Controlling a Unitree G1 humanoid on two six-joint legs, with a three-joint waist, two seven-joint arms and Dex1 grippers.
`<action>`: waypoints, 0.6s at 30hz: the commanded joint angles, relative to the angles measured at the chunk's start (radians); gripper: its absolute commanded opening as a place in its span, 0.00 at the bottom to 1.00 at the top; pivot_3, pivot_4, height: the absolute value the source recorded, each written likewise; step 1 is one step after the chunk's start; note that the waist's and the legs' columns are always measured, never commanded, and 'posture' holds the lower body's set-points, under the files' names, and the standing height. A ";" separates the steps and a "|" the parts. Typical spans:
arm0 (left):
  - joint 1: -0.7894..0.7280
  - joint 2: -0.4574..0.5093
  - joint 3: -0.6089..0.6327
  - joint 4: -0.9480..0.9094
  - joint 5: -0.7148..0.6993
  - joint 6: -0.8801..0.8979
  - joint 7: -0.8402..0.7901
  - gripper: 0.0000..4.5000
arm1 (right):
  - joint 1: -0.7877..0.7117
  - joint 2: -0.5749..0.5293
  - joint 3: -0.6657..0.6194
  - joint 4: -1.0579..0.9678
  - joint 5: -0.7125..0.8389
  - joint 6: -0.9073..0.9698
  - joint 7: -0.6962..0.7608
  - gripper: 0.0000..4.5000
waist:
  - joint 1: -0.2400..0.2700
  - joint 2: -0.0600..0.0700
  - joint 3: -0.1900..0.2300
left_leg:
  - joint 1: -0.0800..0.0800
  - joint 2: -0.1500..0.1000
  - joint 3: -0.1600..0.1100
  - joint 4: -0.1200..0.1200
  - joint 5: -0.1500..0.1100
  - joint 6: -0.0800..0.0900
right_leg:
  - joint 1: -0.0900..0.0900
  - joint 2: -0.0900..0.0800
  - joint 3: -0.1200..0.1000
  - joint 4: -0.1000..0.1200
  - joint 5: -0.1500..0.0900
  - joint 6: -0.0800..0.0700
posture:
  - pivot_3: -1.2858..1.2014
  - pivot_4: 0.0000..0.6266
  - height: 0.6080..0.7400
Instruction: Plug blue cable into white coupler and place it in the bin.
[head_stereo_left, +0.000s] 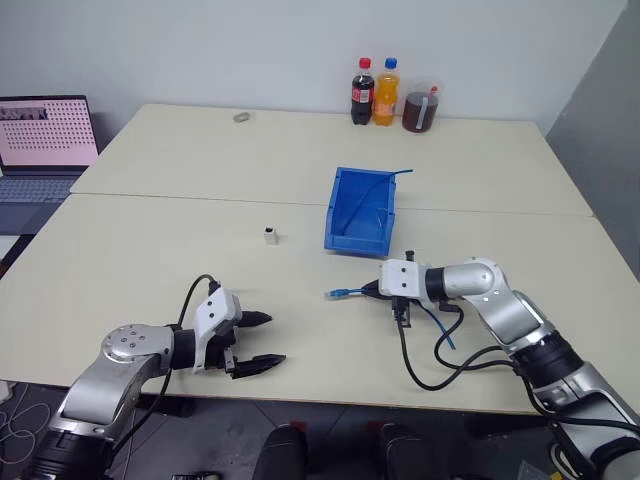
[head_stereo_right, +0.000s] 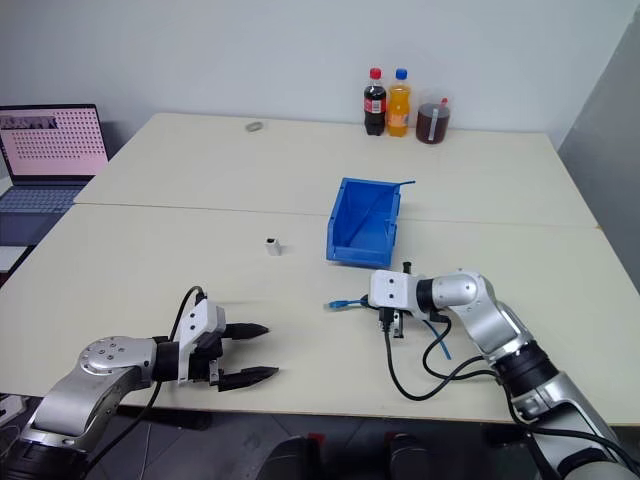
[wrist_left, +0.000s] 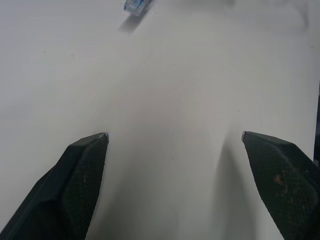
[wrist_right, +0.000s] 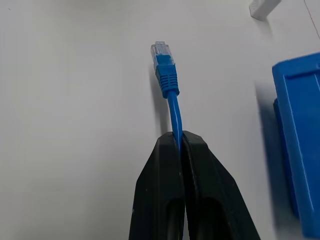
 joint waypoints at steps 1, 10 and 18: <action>-0.002 -0.006 0.019 0.002 0.007 -0.016 0.017 1.00 | -0.023 0.010 0.000 0.014 -0.022 -0.042 -0.001 0.13 | 0.002 0.000 0.000 | 0.000 0.000 0.000 0.000 0.000 0.000 | 0.000 0.000 0.000 0.000 0.000 0.000 | 0.52 0.24 1.00; -0.107 -0.047 -0.021 0.086 0.046 -0.031 0.036 1.00 | -0.008 0.016 -0.019 -0.060 0.026 0.064 0.062 0.65 | 0.002 0.000 0.000 | 0.000 0.000 -0.001 0.001 0.000 0.000 | 0.000 0.000 -0.001 0.003 0.000 0.000 | 0.52 0.24 1.00; -0.243 -0.130 -0.118 0.191 0.148 -0.090 0.060 1.00 | 0.062 -0.015 -0.103 -0.303 0.190 0.407 0.114 0.99 | 0.004 0.000 0.000 | 0.000 -0.001 -0.002 0.001 0.000 0.000 | 0.000 0.001 -0.001 0.007 0.000 0.000 | 0.52 0.24 1.00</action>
